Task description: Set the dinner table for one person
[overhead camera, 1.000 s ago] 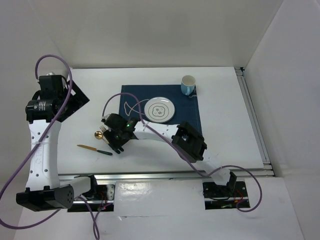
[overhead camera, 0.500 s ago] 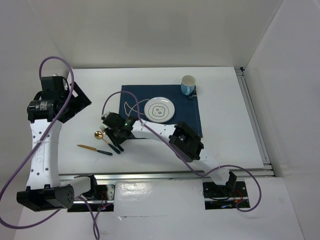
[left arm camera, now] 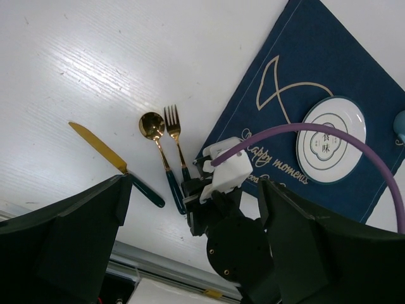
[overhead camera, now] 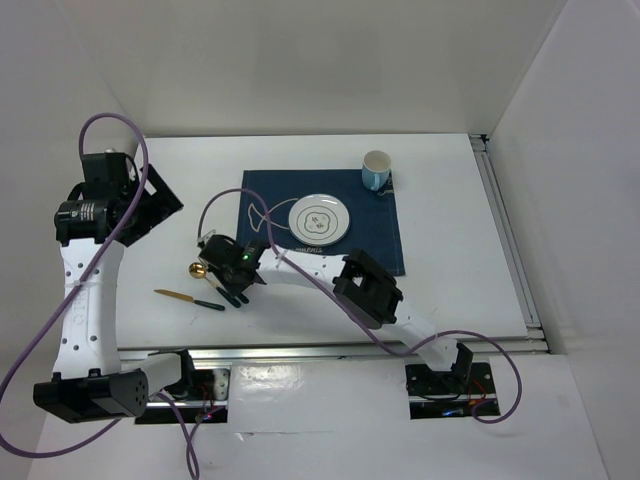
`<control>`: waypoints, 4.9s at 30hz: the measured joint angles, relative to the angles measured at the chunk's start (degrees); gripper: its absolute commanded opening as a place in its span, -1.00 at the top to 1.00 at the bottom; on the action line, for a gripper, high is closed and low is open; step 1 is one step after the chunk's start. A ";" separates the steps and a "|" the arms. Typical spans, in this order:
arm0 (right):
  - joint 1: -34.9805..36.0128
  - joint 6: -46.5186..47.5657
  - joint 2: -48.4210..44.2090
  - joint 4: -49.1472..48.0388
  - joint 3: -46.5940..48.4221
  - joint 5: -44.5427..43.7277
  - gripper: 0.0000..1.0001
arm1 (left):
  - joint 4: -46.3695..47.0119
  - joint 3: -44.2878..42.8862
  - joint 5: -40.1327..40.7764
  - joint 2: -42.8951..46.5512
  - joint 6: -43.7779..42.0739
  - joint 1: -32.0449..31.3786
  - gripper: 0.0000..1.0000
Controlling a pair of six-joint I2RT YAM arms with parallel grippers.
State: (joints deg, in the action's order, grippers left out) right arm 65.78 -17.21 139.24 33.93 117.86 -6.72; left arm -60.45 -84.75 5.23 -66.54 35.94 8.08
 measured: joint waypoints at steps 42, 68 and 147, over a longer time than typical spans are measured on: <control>-21.24 -23.23 0.83 8.00 8.74 -2.03 0.90 | 2.16 7.63 -4.46 0.81 0.24 0.48 -1.00; -16.68 -15.39 -9.53 -3.56 -13.09 4.17 -0.19 | -2.49 7.69 1.86 -1.27 1.79 0.48 -1.00; -44.22 -10.69 -50.77 2.69 -50.86 1.57 0.98 | 15.91 47.87 -2.10 0.17 22.84 -3.15 -0.82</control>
State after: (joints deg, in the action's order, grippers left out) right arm 21.56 -27.90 88.47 36.62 67.00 -5.15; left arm -44.53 -36.88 3.14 -66.37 58.78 4.93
